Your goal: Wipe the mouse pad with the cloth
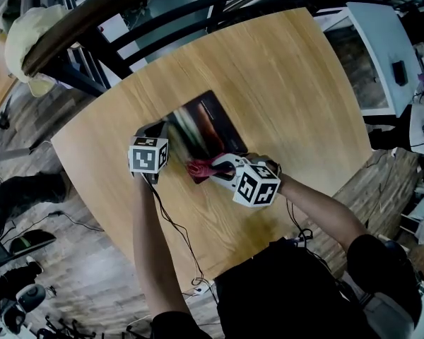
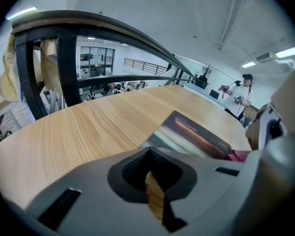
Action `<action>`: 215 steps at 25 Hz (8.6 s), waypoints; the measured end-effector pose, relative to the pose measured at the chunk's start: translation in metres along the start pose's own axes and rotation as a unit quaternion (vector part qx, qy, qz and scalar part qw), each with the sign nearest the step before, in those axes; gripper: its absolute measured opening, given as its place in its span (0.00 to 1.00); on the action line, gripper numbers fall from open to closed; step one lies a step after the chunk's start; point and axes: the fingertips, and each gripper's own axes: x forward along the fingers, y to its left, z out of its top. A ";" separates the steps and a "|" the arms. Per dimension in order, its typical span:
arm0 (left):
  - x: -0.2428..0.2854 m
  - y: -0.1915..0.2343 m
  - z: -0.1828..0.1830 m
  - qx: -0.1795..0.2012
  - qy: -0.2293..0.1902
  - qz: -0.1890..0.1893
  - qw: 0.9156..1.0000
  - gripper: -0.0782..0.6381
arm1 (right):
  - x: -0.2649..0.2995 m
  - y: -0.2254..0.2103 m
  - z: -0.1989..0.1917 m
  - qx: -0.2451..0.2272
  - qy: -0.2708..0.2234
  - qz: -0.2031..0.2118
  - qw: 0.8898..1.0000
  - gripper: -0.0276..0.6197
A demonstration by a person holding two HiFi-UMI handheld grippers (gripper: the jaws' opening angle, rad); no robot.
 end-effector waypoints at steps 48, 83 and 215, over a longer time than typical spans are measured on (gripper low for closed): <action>0.001 0.005 -0.002 0.005 -0.003 0.004 1.000 0.14 | 0.045 -0.058 -0.032 -0.166 0.073 -0.084 0.980 0.13; 0.000 0.002 -0.001 0.007 -0.003 0.007 1.000 0.14 | -0.070 -0.223 0.006 -0.011 -0.061 -0.257 0.964 0.13; -0.416 -0.360 -0.029 -0.115 -0.402 0.252 0.873 0.14 | -0.326 0.155 0.040 0.200 -0.335 -0.233 0.891 0.13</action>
